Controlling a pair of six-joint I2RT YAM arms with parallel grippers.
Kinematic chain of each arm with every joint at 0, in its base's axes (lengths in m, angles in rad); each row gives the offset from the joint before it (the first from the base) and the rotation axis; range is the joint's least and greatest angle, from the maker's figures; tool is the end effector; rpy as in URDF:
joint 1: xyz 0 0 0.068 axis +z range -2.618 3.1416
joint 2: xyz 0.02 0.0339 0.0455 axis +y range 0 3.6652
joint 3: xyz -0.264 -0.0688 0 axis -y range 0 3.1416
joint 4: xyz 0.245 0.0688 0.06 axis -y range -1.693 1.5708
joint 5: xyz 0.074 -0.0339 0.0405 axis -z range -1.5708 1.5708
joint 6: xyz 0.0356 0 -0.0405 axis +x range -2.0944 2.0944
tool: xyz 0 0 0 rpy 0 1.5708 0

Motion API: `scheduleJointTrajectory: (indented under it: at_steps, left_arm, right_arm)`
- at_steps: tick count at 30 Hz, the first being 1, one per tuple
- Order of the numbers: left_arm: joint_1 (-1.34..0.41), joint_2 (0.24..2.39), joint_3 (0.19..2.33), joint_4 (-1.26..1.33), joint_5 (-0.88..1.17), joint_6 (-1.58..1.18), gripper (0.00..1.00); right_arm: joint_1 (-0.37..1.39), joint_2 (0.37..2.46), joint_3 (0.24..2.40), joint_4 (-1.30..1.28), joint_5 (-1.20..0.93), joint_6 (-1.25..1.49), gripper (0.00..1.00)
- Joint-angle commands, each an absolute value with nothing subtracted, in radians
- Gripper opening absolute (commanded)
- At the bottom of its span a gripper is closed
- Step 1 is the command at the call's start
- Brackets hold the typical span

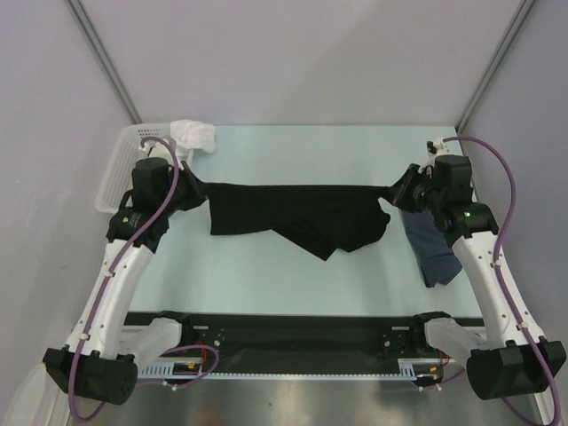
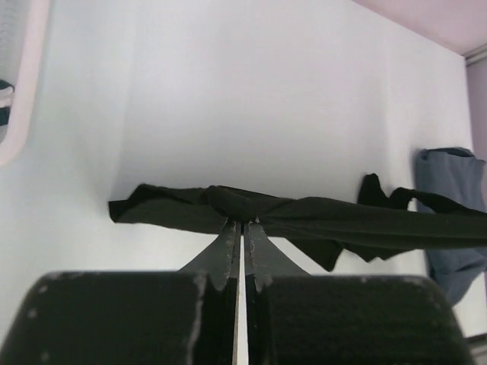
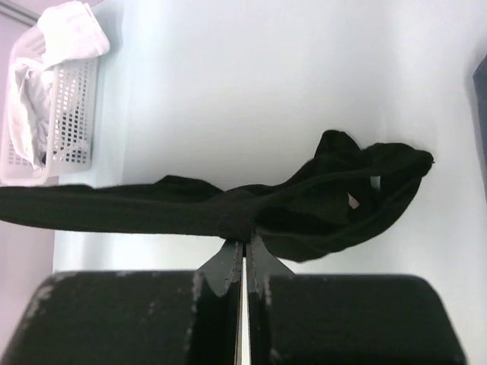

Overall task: Fold and stack the tank tops
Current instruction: Flatten the tank top out

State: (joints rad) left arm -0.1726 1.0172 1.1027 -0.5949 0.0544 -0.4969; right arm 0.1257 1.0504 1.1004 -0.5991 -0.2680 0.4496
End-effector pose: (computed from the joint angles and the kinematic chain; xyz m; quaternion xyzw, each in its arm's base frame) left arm 0.2123 -0.0390 0.3654 -0.1256 0.8530 -0.1884 0.4702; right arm 0.2199 0.0373 0.3582 0.0749 0.8637 0.2492 0.4316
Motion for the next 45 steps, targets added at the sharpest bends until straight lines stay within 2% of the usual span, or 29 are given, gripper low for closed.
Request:
scheduleJointTrajectory:
  at_steps: [1,12,16,24,31,38,39,40,41,42,43,45]
  left_arm:
    - [-0.15,0.994,1.146,-0.617,0.104,-0.503,0.0]
    - [-0.15,0.977,1.105,-0.6,0.258,-0.512,0.0]
    - [-0.158,0.889,0.938,-0.52,0.35,-0.583,0.0]
    - [-0.158,0.807,0.674,-0.523,0.324,-0.583,0.01]
    - [-0.156,0.917,0.65,-0.382,0.315,-0.624,0.02]
    - [-0.156,1.172,0.747,-0.255,0.273,-0.643,0.03]
    - [-0.155,1.214,0.762,-0.238,0.276,-0.64,0.07]
    - [-0.155,1.286,0.779,-0.224,0.279,-0.635,0.15]
    - [-0.155,1.33,0.81,-0.219,0.3,-0.632,0.33]
    - [-0.156,1.362,0.827,-0.221,0.301,-0.629,0.73]
    - [-0.156,1.385,0.84,-0.23,0.304,-0.623,0.8]
    - [-0.163,1.399,0.85,-0.223,0.286,-0.617,0.88]
  right_arm:
    - [0.103,1.043,1.117,-0.653,-0.29,0.425,0.0]
    - [0.103,0.973,1.123,-0.67,-0.449,0.448,0.0]
    - [0.135,0.891,1.071,-0.686,-0.468,0.485,0.0]
    - [0.207,0.732,0.79,-0.77,-0.442,0.586,0.0]
    - [0.207,0.707,0.664,-0.747,-0.364,0.618,0.0]
    - [0.176,0.934,0.695,-0.522,-0.296,0.615,0.0]
    - [0.169,1.009,0.715,-0.496,-0.295,0.618,0.0]
    - [0.166,1.055,0.724,-0.473,-0.29,0.621,0.0]
    - [0.161,1.092,0.739,-0.439,-0.279,0.623,0.0]
    - [0.153,1.162,0.758,-0.424,-0.276,0.623,0.0]
    - [0.149,1.193,0.768,-0.41,-0.273,0.623,0.0]
    - [0.141,1.242,0.79,-0.385,-0.275,0.615,0.0]
